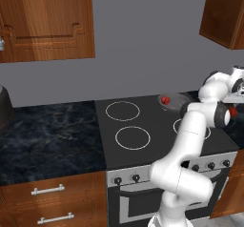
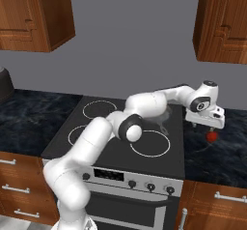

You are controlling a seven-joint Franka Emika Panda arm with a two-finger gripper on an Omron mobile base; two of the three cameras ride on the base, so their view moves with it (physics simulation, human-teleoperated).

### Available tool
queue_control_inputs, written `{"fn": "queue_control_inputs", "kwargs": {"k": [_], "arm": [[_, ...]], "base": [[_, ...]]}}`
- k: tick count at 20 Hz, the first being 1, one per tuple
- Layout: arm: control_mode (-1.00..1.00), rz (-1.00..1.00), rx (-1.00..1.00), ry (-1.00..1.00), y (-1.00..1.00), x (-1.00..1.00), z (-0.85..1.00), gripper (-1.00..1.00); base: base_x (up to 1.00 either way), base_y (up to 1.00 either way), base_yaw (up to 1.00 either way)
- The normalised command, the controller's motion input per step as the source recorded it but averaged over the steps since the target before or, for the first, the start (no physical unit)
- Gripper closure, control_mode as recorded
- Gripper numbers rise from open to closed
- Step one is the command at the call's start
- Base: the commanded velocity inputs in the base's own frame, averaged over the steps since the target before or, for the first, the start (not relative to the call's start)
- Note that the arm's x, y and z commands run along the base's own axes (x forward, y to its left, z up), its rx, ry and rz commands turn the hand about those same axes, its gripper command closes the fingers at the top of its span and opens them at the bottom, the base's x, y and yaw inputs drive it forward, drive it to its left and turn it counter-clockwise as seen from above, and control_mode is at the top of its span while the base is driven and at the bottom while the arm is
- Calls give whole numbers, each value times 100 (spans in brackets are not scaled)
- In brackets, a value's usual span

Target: Put the bell pepper and bell pepper in the pan. Then turn on the rear right burner and set the heat to medium.

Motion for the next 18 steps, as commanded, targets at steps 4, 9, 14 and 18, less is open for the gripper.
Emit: {"fn": "queue_control_inputs", "kwargs": {"k": [4, 9, 14, 18], "arm": [[-100, -4, 10, 0, -29, -6, 0, -100], [-100, 0, 11, 0, -26, -7, 0, -100], [-100, 0, 5, 0, -15, 0, 0, -100], [-100, 0, 1, 0, -8, 6, 0, -100]], "base": [[0, 0, 0], [0, 0, 0], [0, 0, 0], [0, 0, 0]]}}
